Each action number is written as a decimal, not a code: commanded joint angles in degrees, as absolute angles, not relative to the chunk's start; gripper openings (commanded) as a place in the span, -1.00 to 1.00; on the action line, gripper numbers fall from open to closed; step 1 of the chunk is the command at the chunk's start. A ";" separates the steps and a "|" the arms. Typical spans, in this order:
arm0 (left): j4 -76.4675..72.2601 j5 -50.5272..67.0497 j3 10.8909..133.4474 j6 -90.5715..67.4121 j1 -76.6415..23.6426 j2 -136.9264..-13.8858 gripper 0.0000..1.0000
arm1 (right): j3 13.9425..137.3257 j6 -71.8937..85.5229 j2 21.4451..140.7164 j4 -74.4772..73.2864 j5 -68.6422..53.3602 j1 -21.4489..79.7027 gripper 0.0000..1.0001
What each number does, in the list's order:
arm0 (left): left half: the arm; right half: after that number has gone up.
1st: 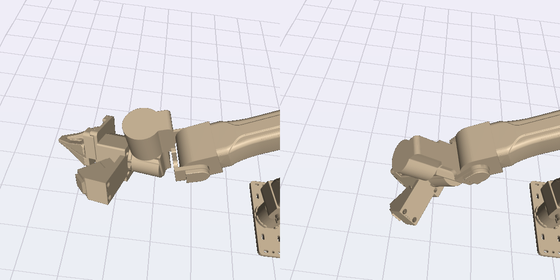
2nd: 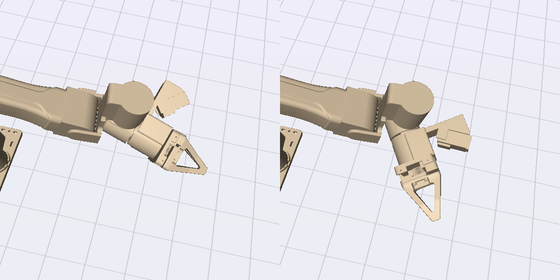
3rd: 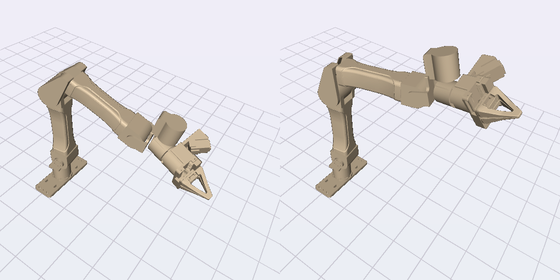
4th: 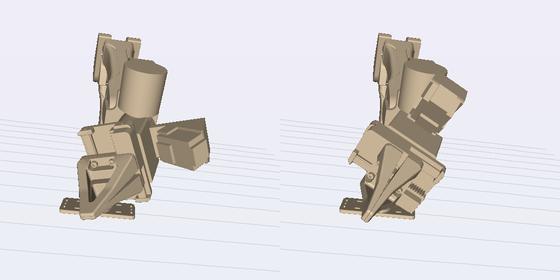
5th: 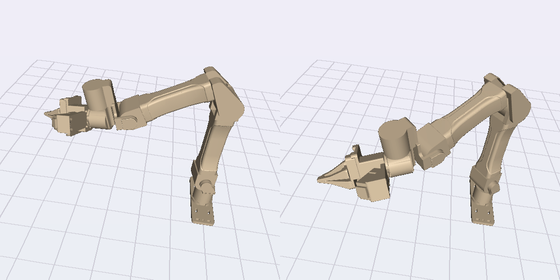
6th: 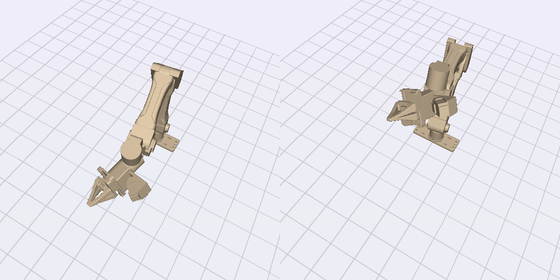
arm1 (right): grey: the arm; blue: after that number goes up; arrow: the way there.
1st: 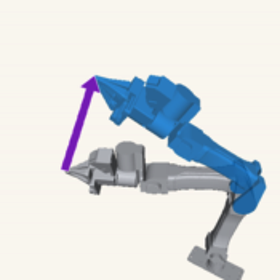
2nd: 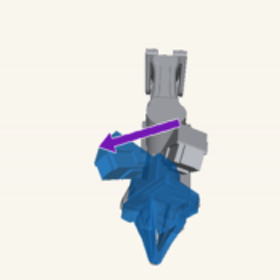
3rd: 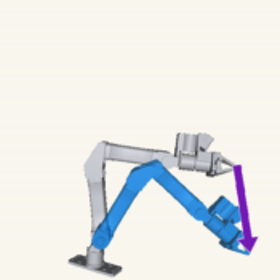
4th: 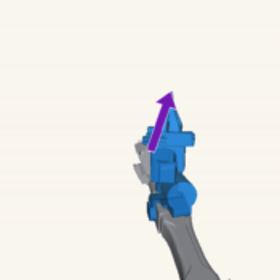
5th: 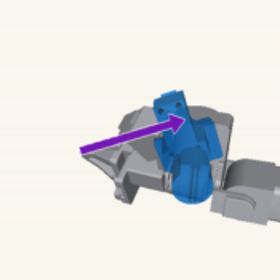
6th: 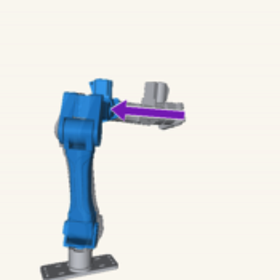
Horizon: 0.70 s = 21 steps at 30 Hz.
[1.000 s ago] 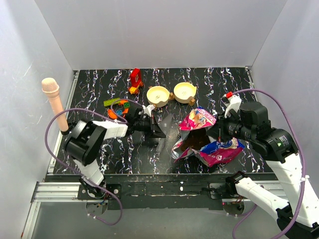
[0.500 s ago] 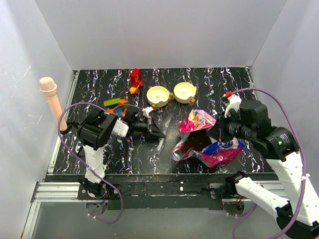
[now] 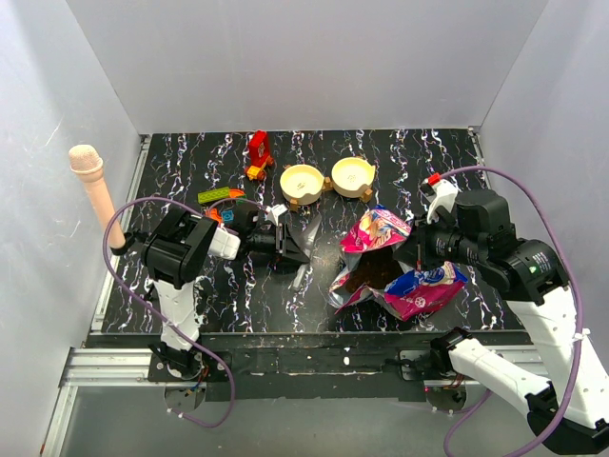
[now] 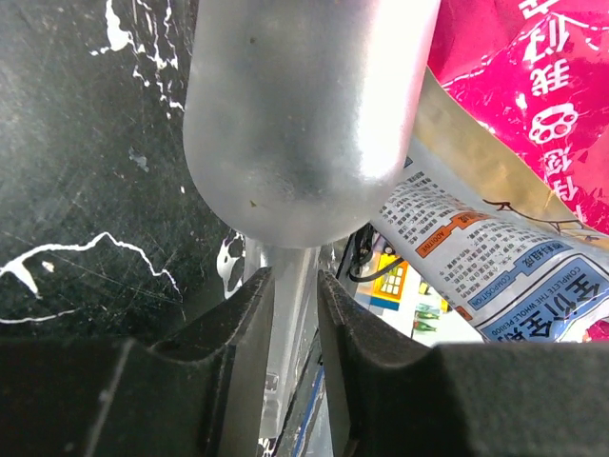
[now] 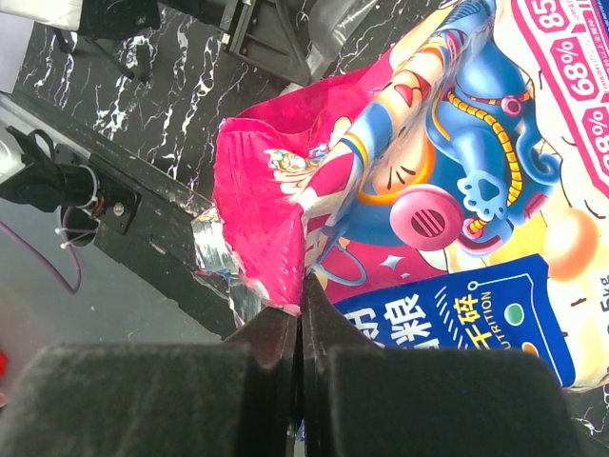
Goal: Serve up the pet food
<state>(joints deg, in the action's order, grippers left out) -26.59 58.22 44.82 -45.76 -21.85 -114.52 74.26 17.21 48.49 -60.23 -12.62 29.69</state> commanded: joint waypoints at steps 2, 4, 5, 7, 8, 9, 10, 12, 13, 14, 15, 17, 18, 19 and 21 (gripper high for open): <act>-19.86 48.61 42.28 -41.57 -21.53 -113.38 -0.42 | 78.22 17.93 47.55 -54.93 -17.31 29.88 -0.97; -18.03 46.07 42.10 -40.61 -22.06 -112.07 -0.38 | 77.87 18.28 47.37 -54.84 -17.49 29.88 -0.97; -16.54 44.84 42.36 -40.08 -22.50 -111.63 -0.37 | 77.87 18.28 47.20 -54.76 -17.32 29.88 -0.97; -15.82 43.42 42.45 -40.16 -23.20 -111.10 -0.37 | 77.78 18.28 46.94 -54.67 -17.23 29.88 -0.97; -16.34 42.98 42.02 -40.34 -23.55 -110.40 -0.37 | 77.78 18.46 46.76 -54.75 -17.14 29.88 -0.97; -15.65 42.11 42.01 -40.17 -23.90 -109.43 -0.36 | 77.70 18.37 46.58 -54.84 -17.14 29.88 -0.97; -14.86 40.79 42.01 -39.73 -24.34 -108.38 -0.33 | 77.70 18.46 46.50 -54.93 -17.14 29.88 -0.97; -12.41 38.24 42.36 -38.59 -24.78 -105.92 -0.29 | 77.43 18.46 46.15 -55.02 -17.14 29.88 -0.97; -11.52 37.71 42.54 -38.15 -24.87 -105.13 -0.28 | 77.26 18.63 45.88 -54.85 -17.14 29.88 -0.97; -10.30 36.57 42.80 -37.62 -24.87 -104.33 -0.26 | 76.91 18.72 45.79 -54.76 -17.23 29.88 -0.97; -8.72 35.34 43.06 -37.18 -24.87 -103.80 -0.24 | 76.73 18.89 45.44 -54.67 -17.23 29.88 -0.97; -6.69 33.85 43.68 -36.13 -24.87 -102.75 -0.19 | 76.55 19.07 45.27 -54.58 -17.31 29.97 -0.97; -5.72 32.97 43.94 -36.04 -24.87 -102.48 -0.18 | 76.47 19.07 45.18 -54.49 -17.31 29.88 -0.97; -4.67 32.09 44.29 -35.86 -24.87 -102.48 -0.17 | 76.46 19.07 45.09 -54.49 -17.31 29.88 -0.97; -4.48 31.82 44.47 -35.86 -24.87 -103.44 -0.20 | 76.55 19.07 45.09 -54.32 -17.32 29.88 -0.97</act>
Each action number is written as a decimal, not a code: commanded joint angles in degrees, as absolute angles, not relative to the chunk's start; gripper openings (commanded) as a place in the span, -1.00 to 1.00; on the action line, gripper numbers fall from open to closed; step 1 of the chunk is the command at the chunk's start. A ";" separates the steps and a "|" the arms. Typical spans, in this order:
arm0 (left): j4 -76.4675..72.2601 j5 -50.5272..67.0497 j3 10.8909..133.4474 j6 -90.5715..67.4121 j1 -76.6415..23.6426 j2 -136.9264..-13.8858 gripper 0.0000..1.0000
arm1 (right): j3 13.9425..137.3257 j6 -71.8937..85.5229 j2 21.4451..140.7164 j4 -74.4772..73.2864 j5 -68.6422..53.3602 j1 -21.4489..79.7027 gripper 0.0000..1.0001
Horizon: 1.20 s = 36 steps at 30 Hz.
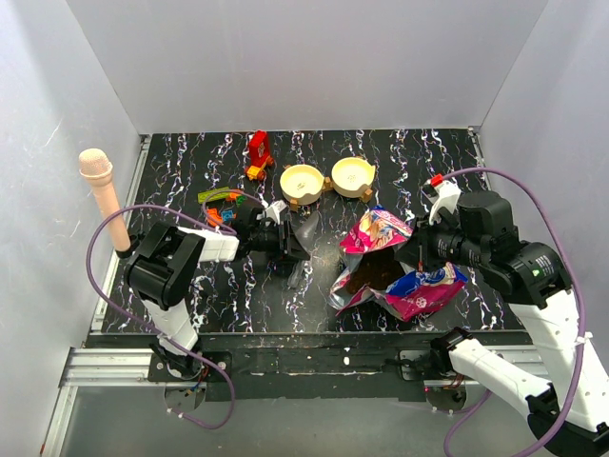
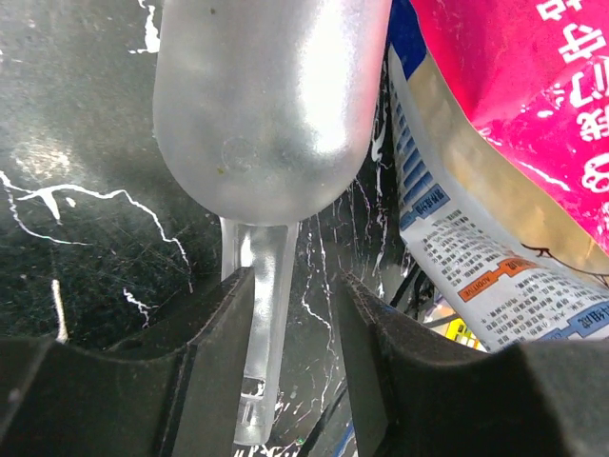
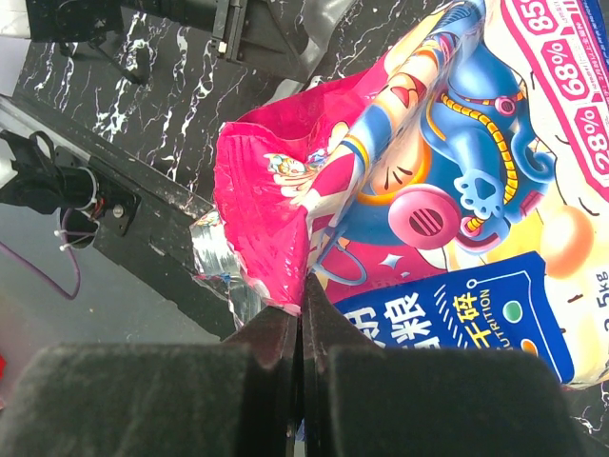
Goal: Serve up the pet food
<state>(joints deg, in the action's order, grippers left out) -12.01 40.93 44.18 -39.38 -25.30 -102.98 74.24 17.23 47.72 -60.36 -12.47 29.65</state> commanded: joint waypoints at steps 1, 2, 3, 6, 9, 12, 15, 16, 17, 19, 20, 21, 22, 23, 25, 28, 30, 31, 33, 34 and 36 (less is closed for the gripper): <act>-4.48 31.82 44.47 -35.86 -24.87 -104.23 -0.26 | 76.55 19.16 45.09 -54.32 -17.31 29.88 -0.97; -4.83 32.08 44.47 -36.03 -24.87 -104.93 -0.31 | 76.55 19.25 45.00 -54.40 -17.40 29.88 -0.97; -4.92 32.34 44.47 -35.86 -24.87 -105.55 -0.38 | 76.64 19.16 45.00 -54.40 -17.40 29.88 -0.97; -5.54 32.52 44.47 -36.12 -24.96 -106.43 -0.56 | 76.82 19.34 45.09 -54.75 -17.40 29.88 -0.97; -7.20 35.14 45.79 -37.35 -25.40 -107.75 -0.78 | 76.73 19.42 45.17 -54.93 -17.31 29.88 -0.97; -15.69 40.67 45.97 -42.08 -27.68 -108.10 -0.98 | 76.73 19.42 45.18 -54.84 -17.49 29.97 -0.97; -25.02 44.64 46.05 -49.20 -30.14 -109.77 -1.00 | 76.73 19.34 45.35 -54.49 -17.49 29.88 -0.97; -28.70 45.78 45.97 -51.31 -30.76 -110.82 -1.00 | 76.82 19.34 45.44 -54.49 -17.58 29.88 -0.97; -31.35 46.23 45.97 -53.07 -31.02 -111.96 -1.00 | 76.90 19.42 45.53 -54.41 -17.67 29.88 -0.97; -38.88 47.98 44.31 -57.80 -31.11 -115.12 -1.00 | 76.90 19.25 45.62 -54.49 -17.75 29.88 -0.97; -42.76 48.60 43.43 -60.27 -30.94 -116.62 -1.00 | 76.82 19.25 45.62 -54.49 -17.84 29.88 -0.97; -44.63 48.78 42.81 -61.51 -30.59 -117.94 -1.00 | 76.99 19.07 45.70 -54.58 -17.84 29.97 -0.97; -46.39 48.87 42.11 -62.05 -30.41 -118.73 -1.00 | 76.99 19.07 45.70 -54.67 -17.93 29.88 -0.97; -45.71 48.43 41.58 -61.53 -30.15 -119.09 -1.00 | 77.17 18.90 45.88 -54.75 -17.93 29.88 -0.97; -39.41 46.33 41.31 -57.07 -29.80 -117.61 -0.99 | 77.61 18.55 46.05 -55.11 -17.93 29.88 -0.97; -28.67 42.98 42.45 -49.76 -29.79 -114.97 -0.85 | 77.61 18.28 46.14 -55.20 -17.93 29.88 -0.97; -23.67 41.40 43.33 -46.60 -29.71 -114.26 -0.68 | 77.26 18.28 46.23 -55.20 -18.19 29.88 -0.97; -22.51 40.53 43.50 -45.54 -29.71 -113.91 -0.57 | 77.26 18.28 46.23 -55.02 -18.28 29.88 -0.97; -21.62 39.73 43.33 -44.57 -29.62 -113.47 -0.43 | 76.99 18.28 46.23 -54.93 -18.37 29.88 -0.97; -21.53 39.64 43.24 -44.21 -29.53 -113.38 -0.38 | 77.08 18.37 46.23 -54.93 -18.46 29.88 -0.97; -21.62 39.64 43.15 -43.86 -29.53 -113.29 -0.31 | 77.08 18.37 46.32 -54.93 -18.46 29.88 -0.97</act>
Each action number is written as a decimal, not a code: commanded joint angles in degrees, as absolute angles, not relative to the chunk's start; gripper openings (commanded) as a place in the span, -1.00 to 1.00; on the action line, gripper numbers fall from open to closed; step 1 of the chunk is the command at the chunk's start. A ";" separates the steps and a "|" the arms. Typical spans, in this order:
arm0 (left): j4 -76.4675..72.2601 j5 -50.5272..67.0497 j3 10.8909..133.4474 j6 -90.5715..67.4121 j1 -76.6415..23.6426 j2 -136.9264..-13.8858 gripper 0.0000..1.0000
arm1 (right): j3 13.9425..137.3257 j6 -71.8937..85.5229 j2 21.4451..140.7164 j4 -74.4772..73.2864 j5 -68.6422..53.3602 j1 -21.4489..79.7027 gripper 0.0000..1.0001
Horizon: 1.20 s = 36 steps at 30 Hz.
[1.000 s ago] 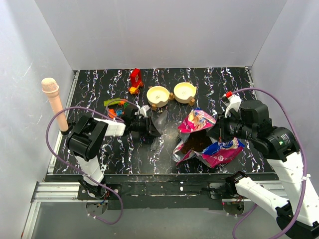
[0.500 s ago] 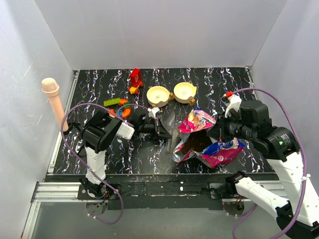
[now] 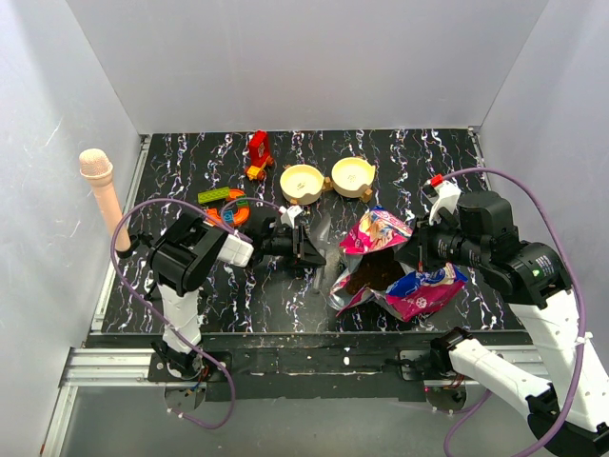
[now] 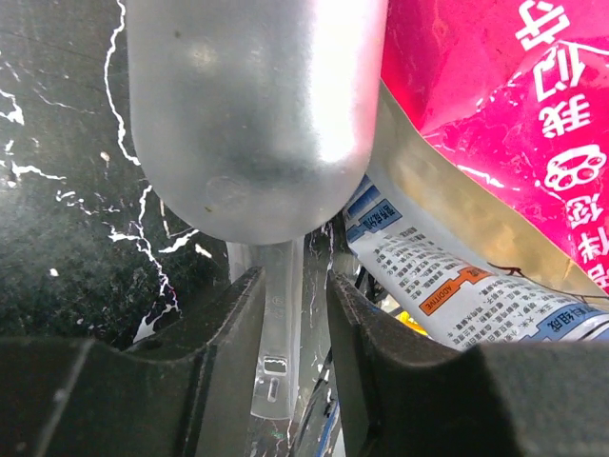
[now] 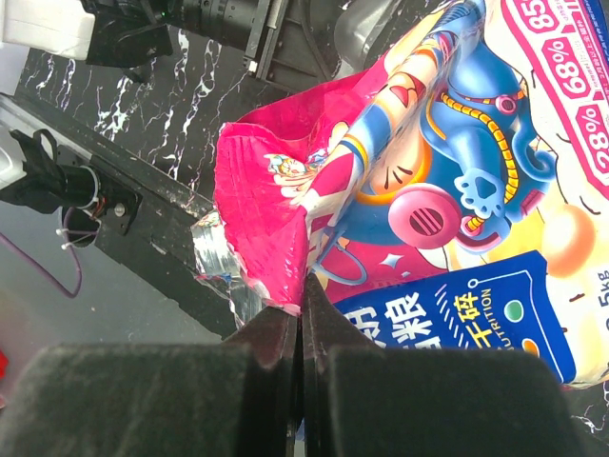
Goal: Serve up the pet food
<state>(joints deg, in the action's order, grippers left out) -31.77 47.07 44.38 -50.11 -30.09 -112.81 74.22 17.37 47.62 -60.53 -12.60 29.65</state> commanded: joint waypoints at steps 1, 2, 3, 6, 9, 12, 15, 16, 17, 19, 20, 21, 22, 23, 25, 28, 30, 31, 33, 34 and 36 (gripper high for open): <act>-21.71 40.16 43.24 -43.77 -29.53 -113.38 -0.29 | 76.99 18.37 46.23 -54.93 -18.54 29.88 -0.97; -21.97 40.51 43.33 -43.68 -29.53 -113.29 -0.28 | 76.99 18.28 46.14 -55.02 -18.54 29.88 -0.97; -21.97 40.60 43.42 -43.68 -29.53 -112.77 -0.25 | 76.91 18.28 46.14 -54.93 -18.63 29.88 -0.97; -19.96 39.82 43.50 -42.46 -29.53 -109.61 -0.16 | 76.73 18.46 46.14 -54.76 -18.72 29.88 -0.97; -16.62 38.94 44.73 -41.22 -29.53 -106.62 -0.09 | 76.73 18.54 46.32 -54.49 -18.81 29.88 -0.97; -14.86 38.23 45.79 -40.70 -29.53 -104.15 -0.04 | 76.47 18.72 46.23 -54.23 -18.98 29.88 -0.97; -14.15 38.06 46.75 -40.78 -29.53 -103.45 0.00 | 76.20 19.07 46.14 -53.97 -19.16 29.88 -0.97; -14.41 38.14 46.84 -40.96 -29.53 -103.27 0.01 | 76.11 19.16 46.06 -53.96 -19.16 29.88 -0.97; -13.98 37.97 47.19 -41.04 -29.53 -103.10 0.01 | 76.03 19.16 45.97 -53.96 -19.16 29.88 -0.97; -13.10 37.71 47.72 -40.69 -29.53 -102.40 0.14 | 75.94 19.25 45.79 -53.96 -19.25 29.88 -0.97; -12.75 37.44 47.90 -40.52 -29.53 -101.87 0.20 | 75.85 19.34 45.70 -54.05 -19.25 29.88 -0.97; -12.66 37.27 47.90 -40.60 -29.53 -101.17 0.28 | 75.76 19.25 45.70 -53.97 -19.25 29.88 -0.97; -12.22 36.83 47.99 -40.34 -29.53 -100.47 0.37 | 75.67 19.42 45.70 -54.05 -19.25 29.88 -0.97; -11.17 36.22 48.34 -39.82 -29.53 -99.50 0.48 | 75.59 19.34 45.53 -54.05 -19.42 29.88 -0.97; -9.32 35.86 48.78 -39.29 -29.53 -97.92 0.62 | 75.59 19.51 45.53 -53.79 -19.51 29.88 -0.97; -4.94 35.33 50.62 -36.75 -29.53 -96.33 0.71 | 75.50 19.51 45.70 -53.61 -19.60 29.88 -0.97; -2.65 34.81 51.85 -35.51 -29.53 -95.19 0.71 | 75.50 19.51 45.70 -53.53 -19.77 29.88 -0.97; -1.94 34.37 52.38 -34.90 -29.53 -94.58 0.70 | 75.50 19.51 45.62 -53.53 -19.69 29.88 -0.97; -0.62 33.93 53.17 -34.19 -29.36 -93.96 0.67 | 75.50 19.51 45.70 -53.44 -19.69 29.88 -0.97; 1.39 33.14 53.87 -33.49 -29.36 -93.78 0.63 | 75.50 19.69 45.70 -53.44 -19.69 29.88 -0.97; 5.17 30.95 55.45 -31.04 -29.53 -93.52 0.54 | 75.59 19.69 45.70 -53.44 -19.69 29.88 -0.97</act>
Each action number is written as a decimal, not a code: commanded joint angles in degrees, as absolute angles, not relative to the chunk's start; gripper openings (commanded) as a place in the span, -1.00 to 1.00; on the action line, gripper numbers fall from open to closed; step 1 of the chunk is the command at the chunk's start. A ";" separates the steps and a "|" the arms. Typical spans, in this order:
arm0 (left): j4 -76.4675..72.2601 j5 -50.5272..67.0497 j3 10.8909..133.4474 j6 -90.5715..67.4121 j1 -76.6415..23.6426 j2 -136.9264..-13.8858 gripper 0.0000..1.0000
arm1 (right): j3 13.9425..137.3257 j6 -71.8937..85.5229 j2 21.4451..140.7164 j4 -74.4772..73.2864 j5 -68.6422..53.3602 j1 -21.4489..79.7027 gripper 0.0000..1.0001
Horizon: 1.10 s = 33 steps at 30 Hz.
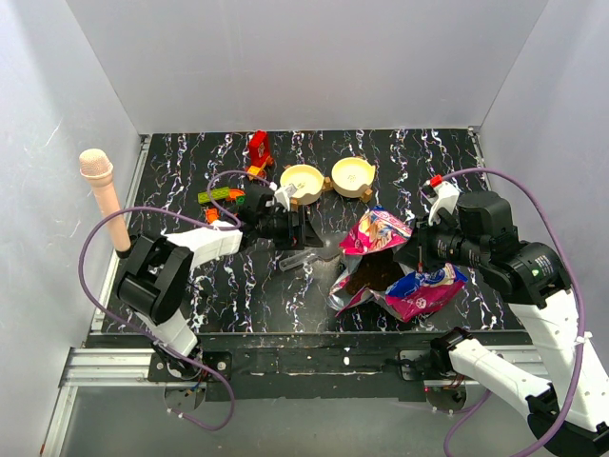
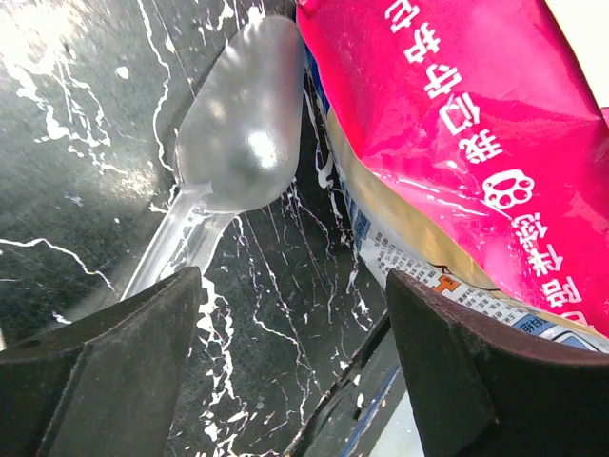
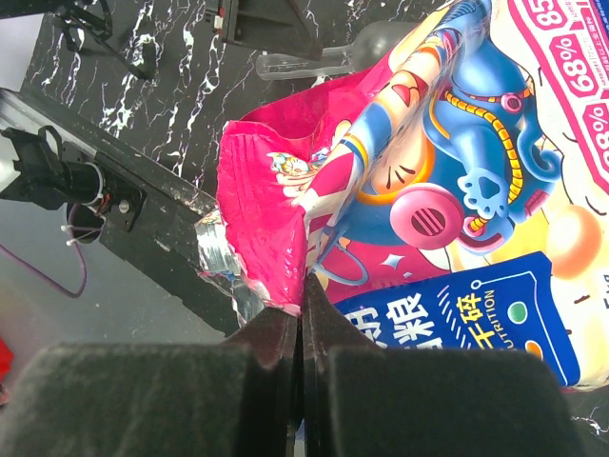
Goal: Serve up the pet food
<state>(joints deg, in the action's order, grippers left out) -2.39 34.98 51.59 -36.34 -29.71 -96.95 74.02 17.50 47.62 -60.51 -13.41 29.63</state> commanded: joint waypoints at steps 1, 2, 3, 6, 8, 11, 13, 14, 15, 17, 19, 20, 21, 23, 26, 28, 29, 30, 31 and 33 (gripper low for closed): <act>7.19 29.37 56.07 -29.11 -29.88 -93.08 0.48 | 75.59 19.77 45.70 -53.44 -19.60 29.88 -0.97; 8.69 28.22 56.51 -27.18 -30.32 -92.64 0.44 | 75.50 19.78 45.79 -53.26 -19.60 29.97 -0.97; 10.44 26.91 57.04 -25.51 -30.84 -92.38 0.40 | 75.41 19.78 45.70 -53.26 -19.60 29.88 -0.97; 15.62 21.03 59.14 -19.01 -35.32 -92.11 0.32 | 75.06 20.04 45.62 -52.82 -19.60 29.97 -0.97; 18.79 16.20 60.64 -15.40 -38.22 -93.07 0.40 | 74.97 20.21 45.70 -52.47 -19.77 29.88 -0.97; 22.14 10.66 61.70 -12.93 -38.76 -95.79 0.61 | 75.32 20.30 45.88 -52.56 -19.86 29.88 -0.97; 22.85 6.88 62.14 -11.52 -38.76 -97.37 0.60 | 75.50 20.30 45.79 -53.00 -19.78 29.88 -0.97; 23.37 6.07 62.57 -10.99 -38.76 -98.08 0.56 | 75.50 20.39 45.79 -53.17 -19.78 29.88 -0.97; 23.38 6.06 62.75 -10.46 -38.76 -98.35 0.49 | 75.59 20.22 45.62 -53.35 -19.69 29.88 -0.97; 22.59 7.46 62.84 -10.28 -38.94 -98.44 0.23 | 75.50 20.39 45.27 -53.61 -19.51 29.88 -0.97; 22.15 8.34 63.19 -10.37 -39.11 -98.70 0.07 | 75.32 20.39 45.00 -53.61 -19.42 29.88 -0.97; 22.15 8.87 63.19 -10.55 -39.11 -98.96 0.01 | 75.32 20.30 45.09 -53.53 -19.42 29.97 -0.97; 22.06 8.96 63.28 -10.81 -39.20 -99.05 -0.04 | 75.32 20.30 45.09 -53.44 -19.42 29.88 -0.97; 22.06 8.96 63.37 -11.08 -39.37 -99.58 -0.08 | 75.41 20.48 45.09 -53.17 -19.42 29.88 -0.97; 22.24 7.74 63.54 -11.77 -40.16 -98.88 -0.10 | 75.32 20.48 45.18 -53.09 -19.42 29.88 -0.97; 22.50 6.60 64.16 -12.21 -40.60 -98.00 -0.01 | 74.97 20.65 45.00 -53.09 -19.42 29.88 -0.97; 23.20 6.07 64.86 -12.74 -40.87 -97.48 0.11 | 74.80 20.65 44.74 -53.09 -19.51 29.88 -0.97; 24.42 5.37 65.91 -13.27 -41.30 -97.30 0.20 | 74.53 20.83 44.65 -52.91 -19.51 29.88 -0.97; 24.69 5.36 66.70 -13.79 -41.83 -96.86 0.25 | 74.27 20.83 44.47 -52.82 -19.51 29.88 -0.97; 24.79 4.84 67.41 -14.59 -43.32 -96.50 0.23 | 73.92 20.92 44.21 -52.65 -19.42 29.88 -0.97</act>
